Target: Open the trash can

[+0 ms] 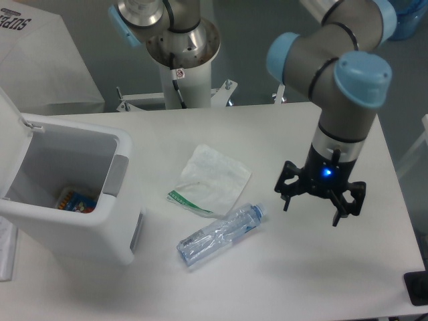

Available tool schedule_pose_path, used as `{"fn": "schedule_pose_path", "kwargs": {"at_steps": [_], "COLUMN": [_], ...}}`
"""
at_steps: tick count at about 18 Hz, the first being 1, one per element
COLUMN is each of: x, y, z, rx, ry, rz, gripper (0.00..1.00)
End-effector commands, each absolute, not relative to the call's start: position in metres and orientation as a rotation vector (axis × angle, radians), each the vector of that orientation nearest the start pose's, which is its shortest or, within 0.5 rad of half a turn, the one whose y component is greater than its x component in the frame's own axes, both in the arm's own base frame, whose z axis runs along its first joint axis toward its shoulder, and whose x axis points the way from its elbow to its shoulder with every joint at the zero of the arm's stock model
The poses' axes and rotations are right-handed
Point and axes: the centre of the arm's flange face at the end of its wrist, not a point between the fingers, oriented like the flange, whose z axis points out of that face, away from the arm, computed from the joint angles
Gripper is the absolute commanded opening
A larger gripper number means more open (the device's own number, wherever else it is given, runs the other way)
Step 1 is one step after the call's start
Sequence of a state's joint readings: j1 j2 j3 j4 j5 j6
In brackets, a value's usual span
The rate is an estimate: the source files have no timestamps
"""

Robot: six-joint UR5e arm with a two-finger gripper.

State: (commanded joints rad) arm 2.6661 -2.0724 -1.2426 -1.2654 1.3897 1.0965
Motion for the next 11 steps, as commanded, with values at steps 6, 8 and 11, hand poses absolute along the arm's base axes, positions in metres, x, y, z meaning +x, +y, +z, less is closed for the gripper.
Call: {"fn": "schedule_pose_path", "kwargs": {"at_steps": [6,8,11], "x": [-0.557,-0.556,-0.555], "y": [0.451,0.450,0.450], "z": [0.377,0.372,0.370], "rx": [-2.982,-2.995,-3.007], "ry": [0.331,0.358,0.361], "rz": [0.114,0.110,0.110], "gripper": [1.00,1.00,1.00]}}
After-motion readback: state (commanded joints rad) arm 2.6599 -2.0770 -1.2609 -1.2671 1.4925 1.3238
